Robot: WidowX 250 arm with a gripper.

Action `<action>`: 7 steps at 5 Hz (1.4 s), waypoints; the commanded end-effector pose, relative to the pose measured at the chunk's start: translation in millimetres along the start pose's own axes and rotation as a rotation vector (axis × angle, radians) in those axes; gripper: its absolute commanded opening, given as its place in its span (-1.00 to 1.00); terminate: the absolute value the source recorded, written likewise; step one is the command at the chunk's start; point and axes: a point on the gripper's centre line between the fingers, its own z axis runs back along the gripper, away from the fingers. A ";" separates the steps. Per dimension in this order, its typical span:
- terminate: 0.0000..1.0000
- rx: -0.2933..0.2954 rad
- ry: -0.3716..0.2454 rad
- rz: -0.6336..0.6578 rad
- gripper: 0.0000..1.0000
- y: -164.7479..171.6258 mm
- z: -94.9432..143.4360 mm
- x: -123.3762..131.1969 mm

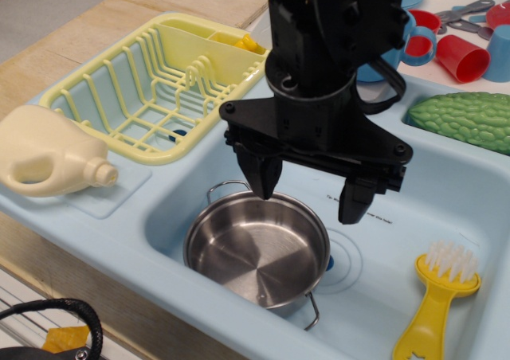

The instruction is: Put pot or pan from sink into drying rack

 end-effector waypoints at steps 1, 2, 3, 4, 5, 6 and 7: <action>-1.00 0.000 0.000 0.000 1.00 0.0 0.0 0.0; -1.00 0.013 0.016 0.025 1.00 -5.3 -14.3 -7.7; -1.00 0.014 0.033 0.028 1.00 -8.3 -25.4 -12.0; -1.00 -0.008 0.052 0.034 1.00 -7.8 -36.6 -14.2; -1.00 -0.030 0.068 0.038 1.00 -5.4 -49.9 -14.5; -1.00 -0.043 0.074 0.041 -1.00 -4.1 -58.5 -15.6; -1.00 -0.039 0.067 0.045 -1.00 -4.3 -57.5 -17.4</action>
